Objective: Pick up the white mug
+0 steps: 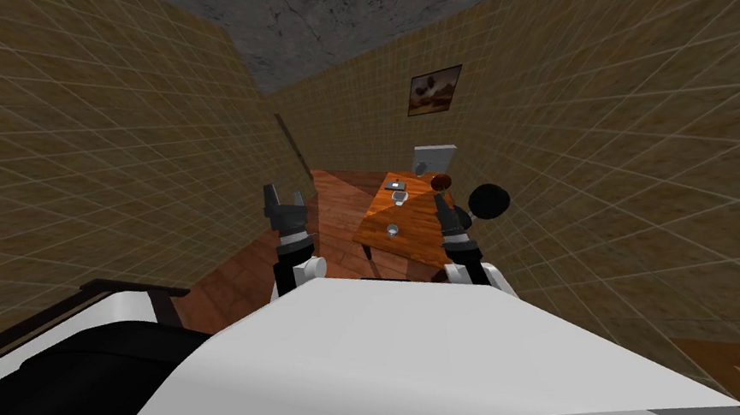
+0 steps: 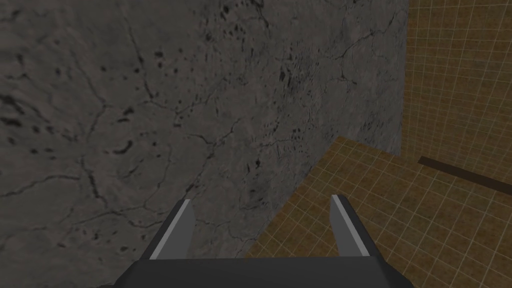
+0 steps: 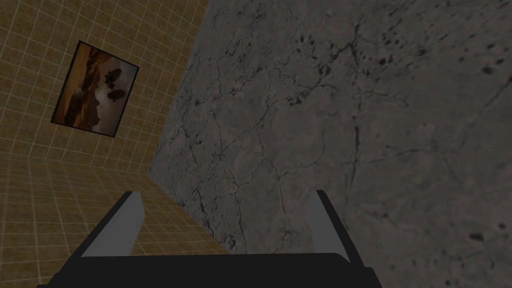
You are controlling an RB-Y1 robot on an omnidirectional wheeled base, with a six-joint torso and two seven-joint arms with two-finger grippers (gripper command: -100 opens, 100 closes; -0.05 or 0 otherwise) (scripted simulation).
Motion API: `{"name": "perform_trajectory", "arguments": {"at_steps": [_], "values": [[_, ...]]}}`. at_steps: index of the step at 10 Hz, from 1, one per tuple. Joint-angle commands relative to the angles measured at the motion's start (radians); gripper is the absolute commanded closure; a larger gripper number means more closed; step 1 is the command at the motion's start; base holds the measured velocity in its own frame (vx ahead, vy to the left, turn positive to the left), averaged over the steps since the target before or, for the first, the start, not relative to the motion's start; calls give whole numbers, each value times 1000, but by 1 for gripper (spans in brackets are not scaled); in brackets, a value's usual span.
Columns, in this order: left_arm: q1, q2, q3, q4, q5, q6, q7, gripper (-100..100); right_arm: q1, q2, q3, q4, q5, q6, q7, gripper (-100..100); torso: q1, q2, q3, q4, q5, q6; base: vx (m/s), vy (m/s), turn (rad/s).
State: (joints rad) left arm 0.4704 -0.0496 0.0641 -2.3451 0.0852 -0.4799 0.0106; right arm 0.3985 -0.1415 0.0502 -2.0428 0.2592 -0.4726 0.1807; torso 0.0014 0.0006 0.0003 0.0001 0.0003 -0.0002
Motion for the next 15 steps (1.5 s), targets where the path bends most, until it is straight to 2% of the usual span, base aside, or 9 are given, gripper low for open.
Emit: {"name": "perform_trajectory", "arguments": {"at_steps": [1,4,5,6,7,9,10,12,15], "values": [[0,0,0,0,0,0,0,0,-11,-4,4,24,38,12,14,-100,0,0,0,0,0,0,-8,18,60],[0,0,0,0,0,0,0,0,-46,-29,15,109,126,61,54,-100,0,0,0,0,0,1,-10,23,110],[0,0,0,0,0,0,0,0,-46,-29,15,111,145,61,54,-100,0,0,0,0,0,0,-7,18,78],[0,0,0,0,0,0,0,0,-64,-41,20,157,179,88,75,-100,0,0,0,0,0,1,-10,22,138],[0,0,0,0,0,0,0,0,-64,-41,20,159,201,88,75,-100,0,0,0,0,0,0,-7,16,78],[0,0,0,0,0,0,0,0,-83,-52,26,209,259,115,96,-100,0,0,0,0,0,0,-7,17,135],[0,0,0,0,0,0,0,0,-102,-63,31,244,292,144,117,-100,-1,0,0,0,0,1,-7,20,170],[0,0,0,0,0,0,0,0,-102,-63,31,262,317,144,117,-100,-1,0,0,0,0,1,-5,9,39],[0,0,0,0,0,0,0,0,-141,-83,42,363,413,202,158,-100,-1,0,0,0,0,1,-5,15,170]]}}
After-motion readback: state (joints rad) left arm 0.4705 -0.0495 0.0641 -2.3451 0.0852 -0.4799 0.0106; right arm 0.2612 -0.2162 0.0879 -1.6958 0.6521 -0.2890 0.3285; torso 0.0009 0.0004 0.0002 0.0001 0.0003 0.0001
